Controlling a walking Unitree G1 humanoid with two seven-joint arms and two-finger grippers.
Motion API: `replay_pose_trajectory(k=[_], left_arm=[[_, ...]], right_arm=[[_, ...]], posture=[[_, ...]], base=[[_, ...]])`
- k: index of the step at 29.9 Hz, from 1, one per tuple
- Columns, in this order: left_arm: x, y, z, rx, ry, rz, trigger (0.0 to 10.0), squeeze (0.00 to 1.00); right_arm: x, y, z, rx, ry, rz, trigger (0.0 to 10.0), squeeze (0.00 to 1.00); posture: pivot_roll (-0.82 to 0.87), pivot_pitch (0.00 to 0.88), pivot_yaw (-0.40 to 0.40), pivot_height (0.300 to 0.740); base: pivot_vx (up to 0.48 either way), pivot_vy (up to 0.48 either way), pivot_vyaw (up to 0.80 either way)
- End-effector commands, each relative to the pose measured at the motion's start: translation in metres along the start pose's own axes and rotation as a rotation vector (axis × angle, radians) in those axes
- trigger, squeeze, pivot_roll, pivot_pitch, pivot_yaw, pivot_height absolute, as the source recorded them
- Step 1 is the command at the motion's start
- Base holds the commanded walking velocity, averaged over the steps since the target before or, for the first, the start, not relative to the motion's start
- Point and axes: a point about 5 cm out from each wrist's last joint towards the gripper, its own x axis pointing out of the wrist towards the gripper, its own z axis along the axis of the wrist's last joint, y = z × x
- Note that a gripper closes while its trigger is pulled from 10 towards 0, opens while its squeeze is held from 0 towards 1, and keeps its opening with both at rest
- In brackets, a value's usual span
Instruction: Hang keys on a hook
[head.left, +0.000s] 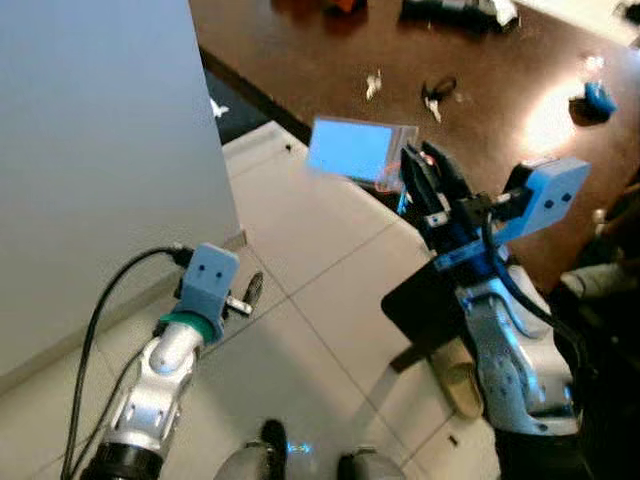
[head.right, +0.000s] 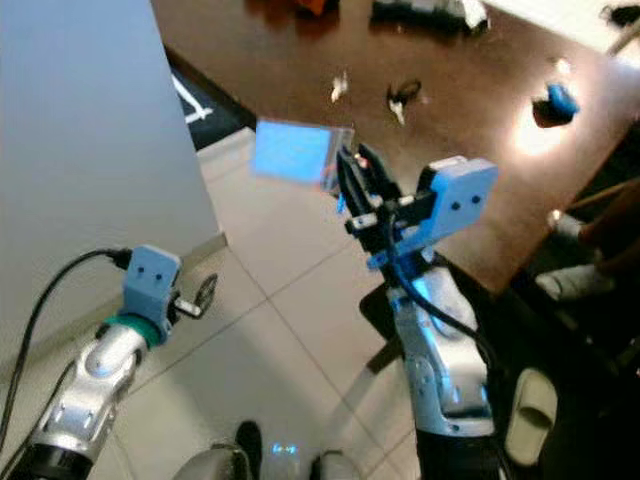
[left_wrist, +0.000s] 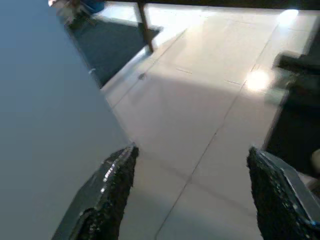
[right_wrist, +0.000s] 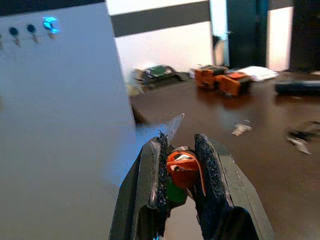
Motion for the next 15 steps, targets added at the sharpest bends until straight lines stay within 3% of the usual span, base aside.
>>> replay_pose_trajectory(k=[1, 15], left_arm=[[-0.004, 0.0019, -0.0091, 0.004, 0.038, 0.003, 10.0, 0.0], [-0.003, 0.0013, -0.0071, -0.008, 0.04, 0.003, 10.0, 0.0]], right_arm=[[-0.0002, 0.0026, -0.0002, -0.002, -0.003, 0.006, 10.0, 0.0], [0.0009, 0.0008, -0.0009, 0.007, -0.005, -0.002, 10.0, 0.0]], posture=[[-0.14, 0.154, 0.053, 0.74], [-0.14, 0.153, 0.053, 0.74]], base=[[0.0, 0.0, 0.8], [0.0, 0.0, 0.8]])
